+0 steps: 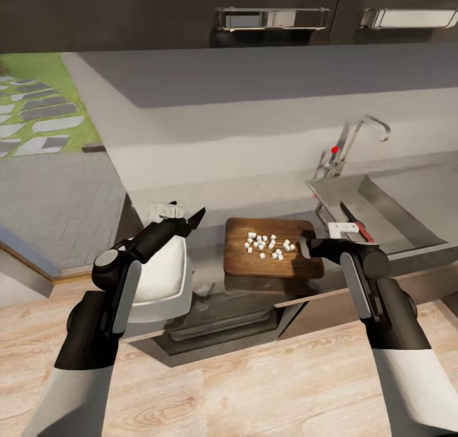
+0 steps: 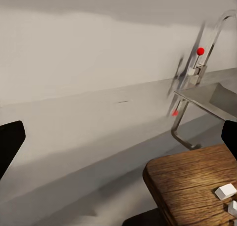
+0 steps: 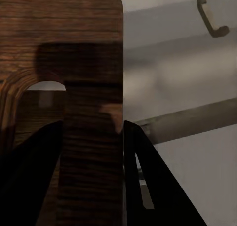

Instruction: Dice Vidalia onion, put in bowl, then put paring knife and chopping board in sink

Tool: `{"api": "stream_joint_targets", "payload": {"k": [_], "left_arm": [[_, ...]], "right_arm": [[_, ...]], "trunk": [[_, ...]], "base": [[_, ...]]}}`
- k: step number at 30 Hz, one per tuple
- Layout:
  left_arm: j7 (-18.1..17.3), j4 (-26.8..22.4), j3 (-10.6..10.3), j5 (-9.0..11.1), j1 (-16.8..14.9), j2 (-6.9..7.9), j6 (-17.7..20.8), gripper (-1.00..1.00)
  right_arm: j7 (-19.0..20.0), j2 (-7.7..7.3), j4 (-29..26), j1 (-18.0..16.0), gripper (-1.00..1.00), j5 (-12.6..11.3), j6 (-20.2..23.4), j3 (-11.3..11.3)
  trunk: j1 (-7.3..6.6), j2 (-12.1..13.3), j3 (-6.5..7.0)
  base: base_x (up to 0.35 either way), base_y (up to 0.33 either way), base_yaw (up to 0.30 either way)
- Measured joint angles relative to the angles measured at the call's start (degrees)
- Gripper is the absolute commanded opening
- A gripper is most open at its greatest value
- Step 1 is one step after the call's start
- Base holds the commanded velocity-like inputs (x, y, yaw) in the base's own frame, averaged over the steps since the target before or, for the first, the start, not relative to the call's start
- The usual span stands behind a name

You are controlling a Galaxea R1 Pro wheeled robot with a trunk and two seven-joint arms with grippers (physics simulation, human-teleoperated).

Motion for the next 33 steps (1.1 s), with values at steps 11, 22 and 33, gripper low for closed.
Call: {"api": "stream_joint_targets", "payload": {"k": [11, 22, 33], "left_arm": [[0.0, 0.0, -0.1, 0.0, 0.0, -0.42, 0.0, 1.0], [0.0, 0.0, -0.1, 0.0, 0.0, -0.52, 0.0, 1.0], [0.0, 0.0, -0.2, 0.0, 0.0, -0.67, 0.0, 1.0]], "right_arm": [[0.0, 0.01, 0.0, 0.0, -1.0, -0.1, 0.0, 0.0], [0.0, -0.01, 0.0, 0.0, -1.0, 0.1, 0.0, 0.0], [0.0, 0.0, 0.0, 0.0, -1.0, 0.0, 0.0, 0.0]], "trunk": [[0.0, 0.0, -0.05], [0.0, 0.0, -0.14], [0.0, 0.0, -0.11]], "base": [[0.0, 0.0, 0.039], [0.0, 0.0, 0.071], [0.0, 0.0, 0.055]]}}
